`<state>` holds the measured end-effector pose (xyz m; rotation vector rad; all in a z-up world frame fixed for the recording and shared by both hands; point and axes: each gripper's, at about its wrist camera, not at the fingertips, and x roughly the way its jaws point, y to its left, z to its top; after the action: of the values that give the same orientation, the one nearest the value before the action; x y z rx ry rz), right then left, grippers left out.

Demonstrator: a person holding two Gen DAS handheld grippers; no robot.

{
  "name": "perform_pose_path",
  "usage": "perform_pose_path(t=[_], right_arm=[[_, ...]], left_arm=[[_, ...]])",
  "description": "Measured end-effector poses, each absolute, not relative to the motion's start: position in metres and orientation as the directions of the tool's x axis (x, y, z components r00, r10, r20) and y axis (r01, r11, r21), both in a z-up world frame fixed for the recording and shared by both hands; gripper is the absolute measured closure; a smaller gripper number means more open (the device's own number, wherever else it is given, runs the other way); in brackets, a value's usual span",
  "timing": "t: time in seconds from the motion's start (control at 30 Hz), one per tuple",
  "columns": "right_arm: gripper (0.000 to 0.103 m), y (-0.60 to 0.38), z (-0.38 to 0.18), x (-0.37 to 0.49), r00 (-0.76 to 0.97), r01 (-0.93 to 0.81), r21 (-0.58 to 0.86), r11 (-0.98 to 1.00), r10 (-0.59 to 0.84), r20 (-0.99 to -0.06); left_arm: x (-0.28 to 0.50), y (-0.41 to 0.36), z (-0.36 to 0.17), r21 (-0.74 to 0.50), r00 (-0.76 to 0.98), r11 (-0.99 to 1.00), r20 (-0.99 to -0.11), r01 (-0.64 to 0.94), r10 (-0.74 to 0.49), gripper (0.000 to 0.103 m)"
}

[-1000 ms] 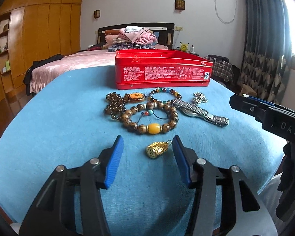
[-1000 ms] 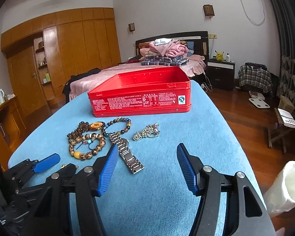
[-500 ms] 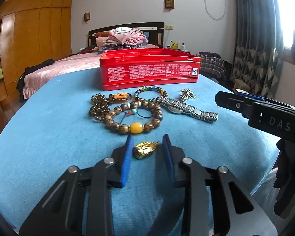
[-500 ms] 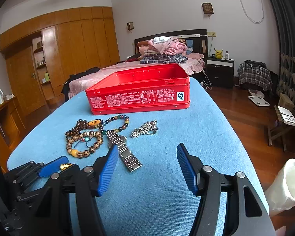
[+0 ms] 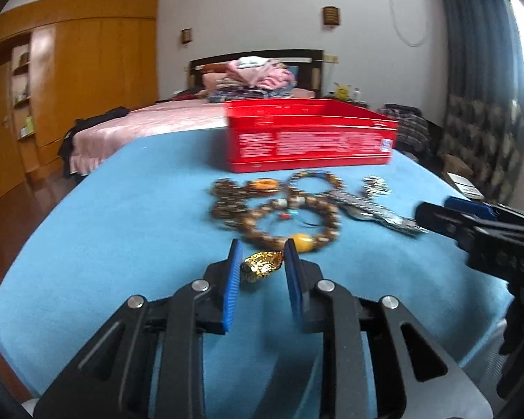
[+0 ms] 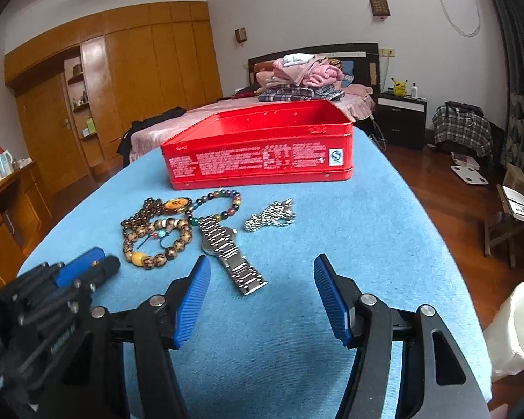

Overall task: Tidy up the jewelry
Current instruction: 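Grasp the silver link watch with the right tool while the left tool holds the gold pendant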

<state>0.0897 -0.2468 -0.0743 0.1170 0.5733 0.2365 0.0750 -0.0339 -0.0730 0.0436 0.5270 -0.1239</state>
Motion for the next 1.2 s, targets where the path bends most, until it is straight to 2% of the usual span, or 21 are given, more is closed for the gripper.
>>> perform_pose_path(t=[0.2,0.37,0.6,0.7,0.97,1.2], right_arm=[[0.043,-0.24,-0.079,0.097,0.792,-0.203,0.175,0.963,0.266,-0.55],[0.052,-0.232,-0.083,0.098,0.765,-0.24,0.177,0.955,0.298,-0.572],[0.053,-0.222,-0.078,0.087,0.722,-0.327,0.233,0.916,0.402,-0.563],[0.058,-0.222,-0.078,0.088,0.708,-0.342,0.26,0.903,0.43,-0.561],[0.058,-0.225,-0.068,0.112,0.757,-0.259,0.193,0.946,0.323,-0.567],[0.059,-0.204,-0.072,0.129,0.736,-0.238,0.134,0.962,0.269,-0.621]], left_arm=[[0.083,-0.019,-0.075,0.0,0.848,0.998,-0.527,0.067,-0.057,0.08],[0.084,-0.013,-0.073,-0.006,0.849,0.998,-0.526,0.058,-0.052,0.08],[0.087,-0.001,-0.072,-0.019,0.847,1.0,-0.53,0.024,-0.031,0.08],[0.089,0.001,-0.071,-0.019,0.848,1.0,-0.53,0.015,-0.023,0.08],[0.095,0.004,-0.066,-0.034,0.85,0.999,-0.526,-0.006,-0.013,0.08],[0.103,0.002,-0.06,-0.055,0.854,0.998,-0.52,-0.013,-0.018,0.08]])
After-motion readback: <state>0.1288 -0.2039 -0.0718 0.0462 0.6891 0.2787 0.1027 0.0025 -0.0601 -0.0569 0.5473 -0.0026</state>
